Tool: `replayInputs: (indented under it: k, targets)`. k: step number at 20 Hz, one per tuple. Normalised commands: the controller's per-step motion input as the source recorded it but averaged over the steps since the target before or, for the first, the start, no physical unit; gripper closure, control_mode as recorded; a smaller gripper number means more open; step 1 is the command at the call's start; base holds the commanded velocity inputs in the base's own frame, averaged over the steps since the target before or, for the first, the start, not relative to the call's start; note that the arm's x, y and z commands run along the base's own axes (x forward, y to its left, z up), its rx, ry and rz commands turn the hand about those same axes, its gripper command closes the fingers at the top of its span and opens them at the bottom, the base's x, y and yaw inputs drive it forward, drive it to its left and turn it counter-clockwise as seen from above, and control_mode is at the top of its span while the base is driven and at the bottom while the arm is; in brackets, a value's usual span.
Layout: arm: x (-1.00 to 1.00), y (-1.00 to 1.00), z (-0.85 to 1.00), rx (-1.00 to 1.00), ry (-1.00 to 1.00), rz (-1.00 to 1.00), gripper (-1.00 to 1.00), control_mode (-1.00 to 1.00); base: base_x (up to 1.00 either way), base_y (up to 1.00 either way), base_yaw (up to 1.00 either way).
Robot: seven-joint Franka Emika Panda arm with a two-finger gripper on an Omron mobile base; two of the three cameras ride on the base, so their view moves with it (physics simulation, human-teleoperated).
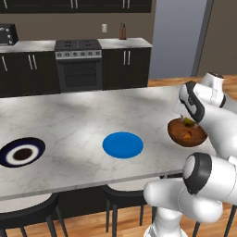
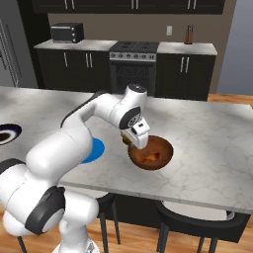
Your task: Pick the chicken drumstick and lemon from their plates and place them in the bowl. Then put the bowl in the fridge.
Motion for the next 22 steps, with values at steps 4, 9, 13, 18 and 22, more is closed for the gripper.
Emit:
replayInputs:
  k: [4,9,13,18,22]
  targets:
    - [0.02,-0.38,-0.13,-0.07,0.02,-0.01,1.0,-1.0,0.0,0.0,0.0]
    - [0.0,-0.23,-0.31,-0.04,0.0,-0.04,1.0,-1.0,0.0,0.0,0.0]
    - [0.1,-0.05,-0.3,-0.12,0.0,-0.06,1.0,-1.0,0.0,0.0,0.0]
    - [0.3,0.0,-0.19,-0.14,0.0,-0.05,1.0,-1.0,0.0,0.0,0.0]
    - [0.37,0.0,-0.14,-0.04,0.0,-0.03,1.0,-1.0,0.0,0.0,0.0]
